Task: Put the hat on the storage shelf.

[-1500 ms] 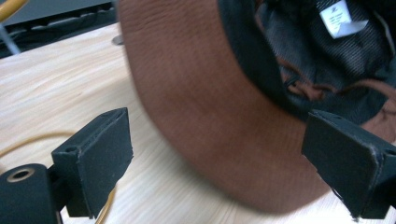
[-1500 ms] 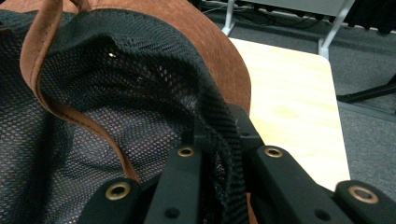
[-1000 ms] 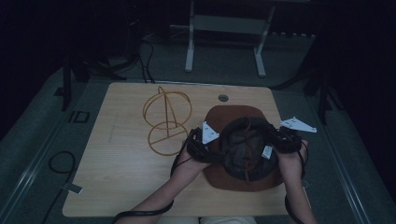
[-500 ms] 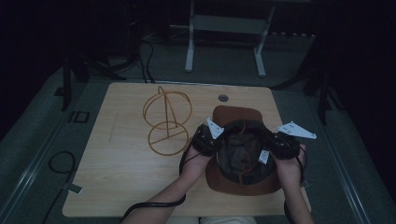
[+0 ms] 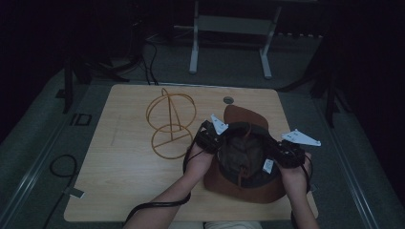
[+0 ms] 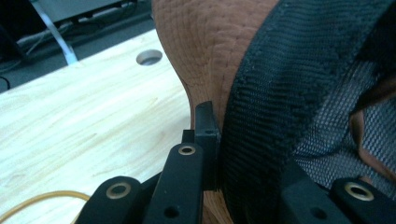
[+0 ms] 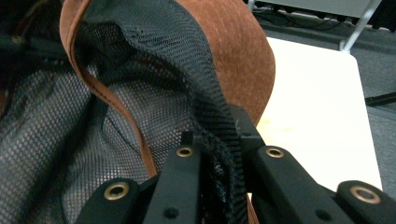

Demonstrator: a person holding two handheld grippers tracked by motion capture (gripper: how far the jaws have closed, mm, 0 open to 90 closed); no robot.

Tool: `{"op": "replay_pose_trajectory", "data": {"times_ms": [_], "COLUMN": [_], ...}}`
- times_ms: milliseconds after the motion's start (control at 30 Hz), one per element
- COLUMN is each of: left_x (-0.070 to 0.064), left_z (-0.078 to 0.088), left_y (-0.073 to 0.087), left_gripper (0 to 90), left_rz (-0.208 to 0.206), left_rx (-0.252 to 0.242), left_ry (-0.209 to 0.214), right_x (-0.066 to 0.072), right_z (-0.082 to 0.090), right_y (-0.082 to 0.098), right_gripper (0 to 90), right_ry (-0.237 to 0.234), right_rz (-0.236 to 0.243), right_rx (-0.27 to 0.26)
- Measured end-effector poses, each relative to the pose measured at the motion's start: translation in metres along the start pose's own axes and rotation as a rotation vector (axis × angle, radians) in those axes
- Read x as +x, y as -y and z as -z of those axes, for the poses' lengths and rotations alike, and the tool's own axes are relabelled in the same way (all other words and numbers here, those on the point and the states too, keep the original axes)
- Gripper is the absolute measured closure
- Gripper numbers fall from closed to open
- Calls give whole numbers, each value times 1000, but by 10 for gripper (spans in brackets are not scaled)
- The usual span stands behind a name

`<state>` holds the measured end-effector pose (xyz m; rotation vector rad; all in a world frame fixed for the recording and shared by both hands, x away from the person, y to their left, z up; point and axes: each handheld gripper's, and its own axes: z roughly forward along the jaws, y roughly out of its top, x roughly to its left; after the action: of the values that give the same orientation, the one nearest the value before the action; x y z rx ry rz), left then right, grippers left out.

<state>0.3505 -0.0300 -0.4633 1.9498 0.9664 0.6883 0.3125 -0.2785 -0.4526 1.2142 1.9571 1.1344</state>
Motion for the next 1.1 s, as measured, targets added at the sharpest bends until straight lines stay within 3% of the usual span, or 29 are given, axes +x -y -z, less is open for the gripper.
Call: {"op": "replay_pose_trajectory", "data": {"times_ms": [100, 200, 367, 467, 533, 733, 767, 900, 1000, 1100], "left_x": [-1, 0, 4, 6, 8, 2, 1, 2, 3, 5], "left_z": [3, 6, 13, 18, 21, 38, 42, 50, 55, 60], "left_y": [-4, -9, -15, -16, -17, -18, -18, -15, -14, -13], "left_gripper": [868, 868, 869, 868, 868, 868, 867, 867, 867, 867], "left_rz": [-9, -19, 1, -8, 8, -40, -60, -40, -39, -41], "left_rx": [-19, -37, -72, -86, -101, -169, -170, -177, -187, -189], "left_ry": [-5, -14, -9, -21, -7, 38, 25, 44, 49, 51], "right_x": [0, -1, 2, 0, -2, -14, -16, -18, -14, -8], "right_z": [3, 7, 19, 32, 41, 64, 67, 77, 86, 98], "right_y": [3, 6, 13, 14, 14, 13, 13, 9, 7, 5], "right_gripper": [818, 750, 596, 482, 447, 424, 424, 414, 388, 374], "right_ry": [-9, -33, -83, -148, -181, -168, -168, -240, -338, -368], "right_rz": [-16, -20, -32, -33, -30, 25, 28, 27, 37, 91], "right_rx": [-4, -2, -13, -26, -42, -66, -65, -77, -94, -108]}}
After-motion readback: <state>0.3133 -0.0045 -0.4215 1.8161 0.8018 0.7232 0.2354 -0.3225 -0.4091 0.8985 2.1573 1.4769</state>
